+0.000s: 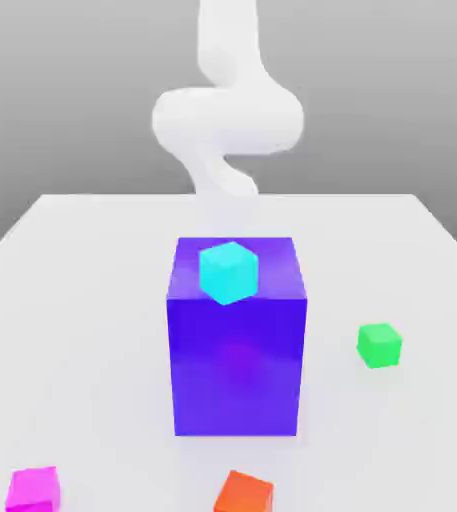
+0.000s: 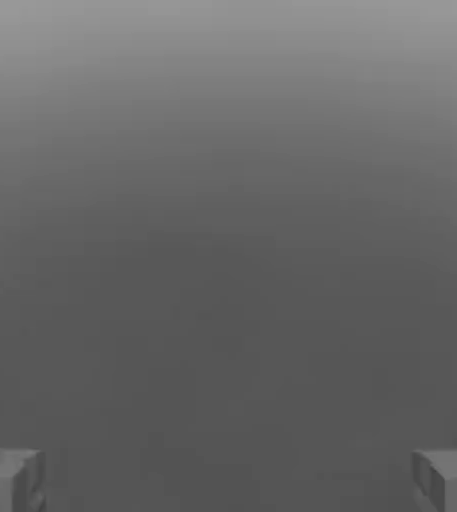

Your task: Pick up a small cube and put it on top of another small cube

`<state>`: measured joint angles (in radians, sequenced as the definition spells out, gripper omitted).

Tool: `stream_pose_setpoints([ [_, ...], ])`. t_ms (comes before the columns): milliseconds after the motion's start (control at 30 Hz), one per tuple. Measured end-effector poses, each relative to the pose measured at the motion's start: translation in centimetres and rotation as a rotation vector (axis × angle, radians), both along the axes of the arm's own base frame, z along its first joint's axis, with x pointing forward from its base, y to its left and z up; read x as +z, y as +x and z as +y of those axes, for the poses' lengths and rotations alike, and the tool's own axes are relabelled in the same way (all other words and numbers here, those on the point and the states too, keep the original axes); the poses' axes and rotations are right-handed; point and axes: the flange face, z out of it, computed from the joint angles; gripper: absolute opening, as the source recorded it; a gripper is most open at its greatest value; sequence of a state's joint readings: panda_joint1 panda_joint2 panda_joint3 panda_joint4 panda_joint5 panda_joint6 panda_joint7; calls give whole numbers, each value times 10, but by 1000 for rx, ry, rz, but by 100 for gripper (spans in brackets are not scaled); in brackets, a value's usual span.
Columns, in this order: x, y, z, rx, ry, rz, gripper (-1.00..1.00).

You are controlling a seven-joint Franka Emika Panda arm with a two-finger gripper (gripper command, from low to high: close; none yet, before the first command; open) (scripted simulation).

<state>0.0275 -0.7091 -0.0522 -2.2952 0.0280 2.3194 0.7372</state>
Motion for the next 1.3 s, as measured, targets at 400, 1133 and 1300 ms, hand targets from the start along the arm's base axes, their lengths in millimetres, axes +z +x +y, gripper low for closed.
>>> stream_pose_setpoints([
  [400, -177, 118, -70, 110, 53, 288, 0],
  [1133, -512, 118, -202, 160, -102, 723, 0],
  [1300, -552, 115, -203, 160, -103, 728, -100],
])
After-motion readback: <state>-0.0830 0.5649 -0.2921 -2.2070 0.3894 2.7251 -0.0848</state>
